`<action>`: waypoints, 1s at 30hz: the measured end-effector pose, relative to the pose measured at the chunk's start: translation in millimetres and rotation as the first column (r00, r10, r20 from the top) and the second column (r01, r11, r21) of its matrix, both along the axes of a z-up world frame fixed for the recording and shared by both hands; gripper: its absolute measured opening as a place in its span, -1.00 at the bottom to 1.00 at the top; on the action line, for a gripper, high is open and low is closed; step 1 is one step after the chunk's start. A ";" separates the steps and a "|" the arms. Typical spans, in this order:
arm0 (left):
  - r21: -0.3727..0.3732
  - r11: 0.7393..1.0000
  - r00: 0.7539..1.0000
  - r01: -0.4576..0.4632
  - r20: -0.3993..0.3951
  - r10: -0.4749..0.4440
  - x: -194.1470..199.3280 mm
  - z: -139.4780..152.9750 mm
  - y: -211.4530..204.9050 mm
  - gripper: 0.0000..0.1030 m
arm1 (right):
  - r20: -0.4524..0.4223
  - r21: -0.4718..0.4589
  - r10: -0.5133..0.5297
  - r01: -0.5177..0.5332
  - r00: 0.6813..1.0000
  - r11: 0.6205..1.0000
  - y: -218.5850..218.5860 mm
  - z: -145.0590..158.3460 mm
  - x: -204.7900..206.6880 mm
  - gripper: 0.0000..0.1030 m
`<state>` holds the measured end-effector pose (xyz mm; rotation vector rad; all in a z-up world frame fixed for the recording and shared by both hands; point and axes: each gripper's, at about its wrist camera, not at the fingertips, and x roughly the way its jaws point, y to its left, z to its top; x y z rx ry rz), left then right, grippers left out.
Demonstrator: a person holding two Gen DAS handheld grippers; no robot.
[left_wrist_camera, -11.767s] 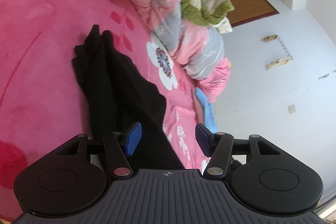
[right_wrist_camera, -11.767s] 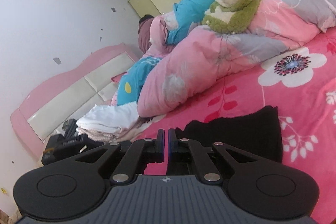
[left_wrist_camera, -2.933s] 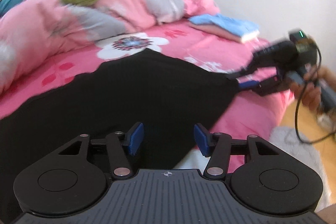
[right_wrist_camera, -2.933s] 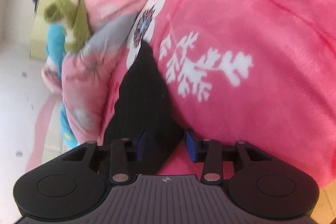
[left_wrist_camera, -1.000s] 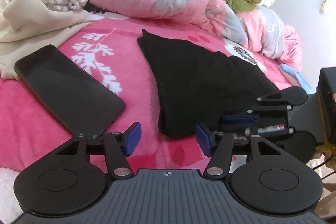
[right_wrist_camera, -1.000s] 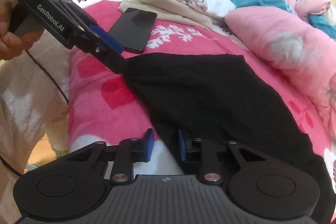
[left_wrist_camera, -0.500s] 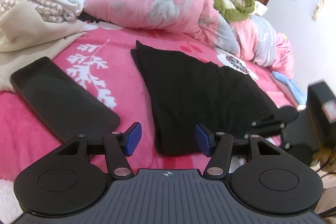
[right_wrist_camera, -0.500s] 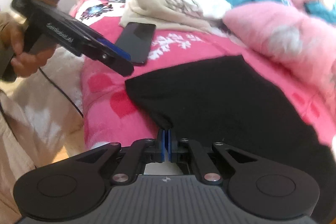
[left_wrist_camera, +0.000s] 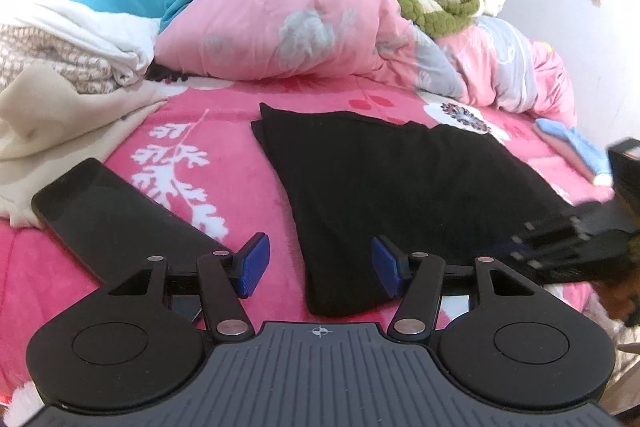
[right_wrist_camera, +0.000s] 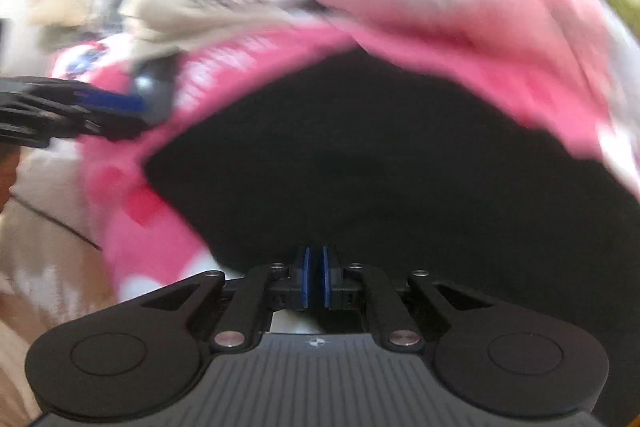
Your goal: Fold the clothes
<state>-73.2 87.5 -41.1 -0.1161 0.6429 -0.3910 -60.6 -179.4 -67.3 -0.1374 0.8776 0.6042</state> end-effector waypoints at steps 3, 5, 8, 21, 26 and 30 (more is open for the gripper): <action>0.006 1.000 1.000 0.008 0.013 -0.008 5.0 4.0 -4.9 0.10 | -0.071 0.090 -0.015 0.021 0.997 0.996 -17.4 6.4 -16.8 -0.87; 0.014 1.000 0.999 0.021 0.036 -0.021 8.5 7.7 -12.0 0.12 | -0.050 0.109 -0.088 0.093 0.995 0.990 -35.1 14.8 -13.7 -0.86; 0.035 0.999 0.999 0.032 0.039 -0.033 18.4 7.6 -27.1 0.13 | -0.008 0.120 -0.231 0.230 0.973 0.966 -65.6 23.4 -4.9 -0.85; 0.145 0.989 0.998 0.042 0.044 -0.049 69.9 0.8 -79.8 0.16 | -0.029 0.212 -0.522 0.515 0.853 0.831 -186.3 22.0 -40.6 -0.69; 0.222 0.975 1.000 -0.004 0.023 -0.001 88.5 -14.0 -86.0 0.16 | -0.046 0.243 -0.587 0.579 0.808 0.778 -209.3 16.7 -30.6 -0.63; 0.237 0.971 1.000 -0.027 0.010 0.025 96.8 -13.3 -78.1 0.16 | -0.070 0.234 -0.640 0.636 0.765 0.735 -224.6 17.5 -47.4 -0.65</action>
